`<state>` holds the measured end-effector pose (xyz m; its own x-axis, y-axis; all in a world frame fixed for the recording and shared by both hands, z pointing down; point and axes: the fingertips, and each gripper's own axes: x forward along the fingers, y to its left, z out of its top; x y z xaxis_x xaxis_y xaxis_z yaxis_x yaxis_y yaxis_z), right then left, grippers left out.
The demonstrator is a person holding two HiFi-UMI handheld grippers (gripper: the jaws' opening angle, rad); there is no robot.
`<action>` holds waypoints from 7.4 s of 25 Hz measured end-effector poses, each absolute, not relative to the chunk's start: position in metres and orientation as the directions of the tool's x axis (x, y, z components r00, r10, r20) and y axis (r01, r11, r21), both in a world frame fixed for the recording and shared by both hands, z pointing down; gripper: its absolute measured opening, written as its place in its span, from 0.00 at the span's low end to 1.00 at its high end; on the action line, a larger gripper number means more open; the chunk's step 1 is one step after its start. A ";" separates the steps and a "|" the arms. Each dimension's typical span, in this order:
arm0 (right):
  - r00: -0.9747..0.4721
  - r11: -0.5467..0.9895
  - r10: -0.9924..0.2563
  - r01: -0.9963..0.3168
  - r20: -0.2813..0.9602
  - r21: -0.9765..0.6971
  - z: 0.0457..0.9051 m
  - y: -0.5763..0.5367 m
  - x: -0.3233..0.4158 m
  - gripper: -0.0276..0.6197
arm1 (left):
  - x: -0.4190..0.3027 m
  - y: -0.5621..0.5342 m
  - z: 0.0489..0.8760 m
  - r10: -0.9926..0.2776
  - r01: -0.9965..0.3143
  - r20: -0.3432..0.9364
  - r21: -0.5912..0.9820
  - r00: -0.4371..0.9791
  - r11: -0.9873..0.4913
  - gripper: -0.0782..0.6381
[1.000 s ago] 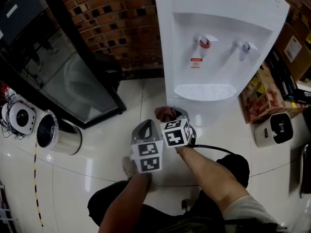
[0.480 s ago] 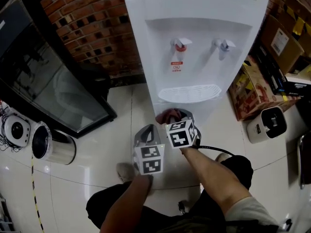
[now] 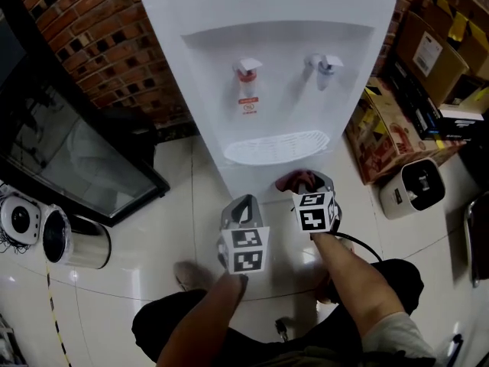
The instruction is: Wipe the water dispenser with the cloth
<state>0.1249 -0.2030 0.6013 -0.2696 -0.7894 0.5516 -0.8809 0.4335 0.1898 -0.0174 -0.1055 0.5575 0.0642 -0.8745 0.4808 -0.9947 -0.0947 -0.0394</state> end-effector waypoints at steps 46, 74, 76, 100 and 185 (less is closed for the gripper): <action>-0.584 0.717 -0.584 -0.697 0.564 0.020 0.680 -0.121 -0.086 0.13 | -0.151 -0.053 0.638 -0.830 -0.981 0.527 -0.044 -0.183 0.188 0.11; -0.467 0.574 -0.686 -0.819 0.558 0.020 0.674 -0.159 -0.007 0.12 | -0.063 -0.094 0.642 -0.854 -1.000 0.520 -0.005 -0.014 0.014 0.11; -0.459 0.565 -0.691 -0.825 0.558 0.021 0.673 -0.161 0.000 0.12 | -0.056 -0.096 0.641 -0.854 -1.000 0.521 -0.003 -0.008 0.008 0.11; -0.250 0.314 -0.780 -0.949 0.573 0.013 0.691 -0.225 0.189 0.12 | 0.097 -0.141 0.660 -0.804 -0.963 0.543 0.031 0.241 -0.268 0.11; -0.282 0.398 -0.675 -0.917 0.682 0.014 0.745 -0.224 0.219 0.12 | 0.083 -0.147 0.686 -0.789 -0.982 0.591 0.033 0.169 -0.186 0.11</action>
